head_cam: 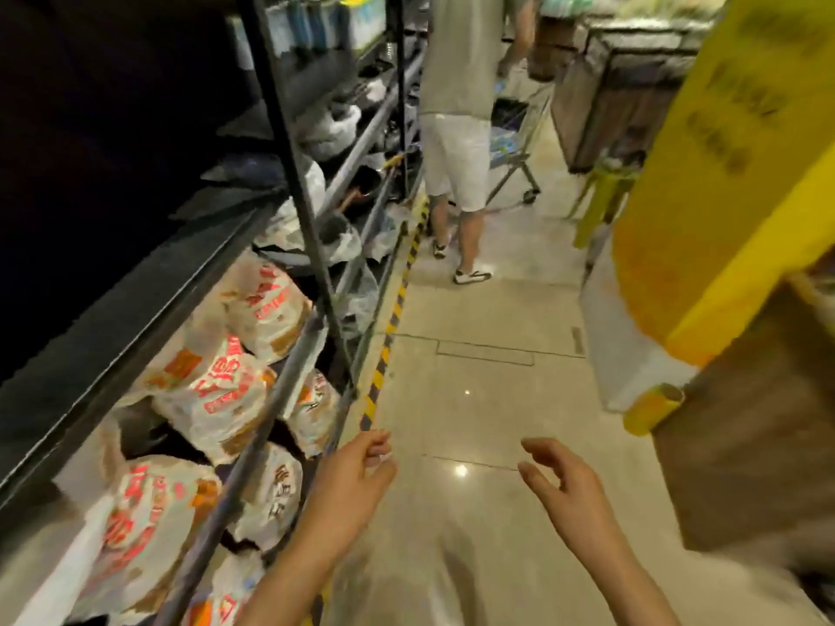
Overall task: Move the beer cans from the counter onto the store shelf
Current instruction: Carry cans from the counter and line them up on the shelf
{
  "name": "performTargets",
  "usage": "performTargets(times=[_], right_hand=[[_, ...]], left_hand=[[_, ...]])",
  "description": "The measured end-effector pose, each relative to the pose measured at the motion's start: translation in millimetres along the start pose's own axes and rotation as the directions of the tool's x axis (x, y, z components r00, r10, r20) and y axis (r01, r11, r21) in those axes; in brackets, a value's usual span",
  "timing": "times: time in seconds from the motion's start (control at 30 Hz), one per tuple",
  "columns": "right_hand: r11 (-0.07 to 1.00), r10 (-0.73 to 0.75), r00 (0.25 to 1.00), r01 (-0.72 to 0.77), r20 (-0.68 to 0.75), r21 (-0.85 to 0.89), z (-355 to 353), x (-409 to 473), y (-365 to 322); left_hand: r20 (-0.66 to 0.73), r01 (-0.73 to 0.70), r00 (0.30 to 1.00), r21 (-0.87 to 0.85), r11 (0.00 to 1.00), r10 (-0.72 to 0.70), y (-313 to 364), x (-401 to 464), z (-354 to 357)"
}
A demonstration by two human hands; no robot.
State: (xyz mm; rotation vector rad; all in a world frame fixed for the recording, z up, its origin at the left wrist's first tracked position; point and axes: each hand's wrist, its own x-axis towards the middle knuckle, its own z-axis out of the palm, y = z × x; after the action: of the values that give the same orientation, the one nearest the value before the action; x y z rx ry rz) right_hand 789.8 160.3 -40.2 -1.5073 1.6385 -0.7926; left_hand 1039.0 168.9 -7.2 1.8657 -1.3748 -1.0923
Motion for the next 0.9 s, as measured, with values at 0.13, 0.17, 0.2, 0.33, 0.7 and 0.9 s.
performTargets(times=[0.13,0.17,0.2,0.33,0.7,0.9], right_hand=[[0.995,0.104,0.987,-0.103,-0.120,0.016,-86.0,-46.6,56.3],[0.991,0.131,0.978,-0.131,-0.163,0.012,-111.8,-59.6,72.8],[0.986,0.167,0.962,-0.168,-0.215,0.012,-140.2,-74.4,90.7],[0.949,0.311,0.865,-0.305,-0.393,0.081,-235.5,-127.8,154.7],[0.859,0.506,0.633,-0.432,-0.586,0.276,-388.0,-198.3,260.0],[0.839,0.544,0.645,-0.429,-0.536,0.335,-447.8,-136.6,289.0]], left_hand=[[0.126,-0.078,0.989,0.026,0.997,0.074,45.1,-0.9,80.4],[0.164,-0.105,0.981,0.033,0.994,0.099,60.8,-3.3,106.2],[0.206,-0.136,0.970,0.028,0.990,0.127,78.8,-6.7,136.2],[0.346,-0.244,0.907,-0.040,0.969,0.242,143.7,-29.1,252.2],[0.632,-0.349,0.703,-0.093,0.932,0.327,266.1,-84.3,470.1],[0.617,-0.317,0.736,-0.049,0.947,0.278,300.3,-40.3,528.2]])
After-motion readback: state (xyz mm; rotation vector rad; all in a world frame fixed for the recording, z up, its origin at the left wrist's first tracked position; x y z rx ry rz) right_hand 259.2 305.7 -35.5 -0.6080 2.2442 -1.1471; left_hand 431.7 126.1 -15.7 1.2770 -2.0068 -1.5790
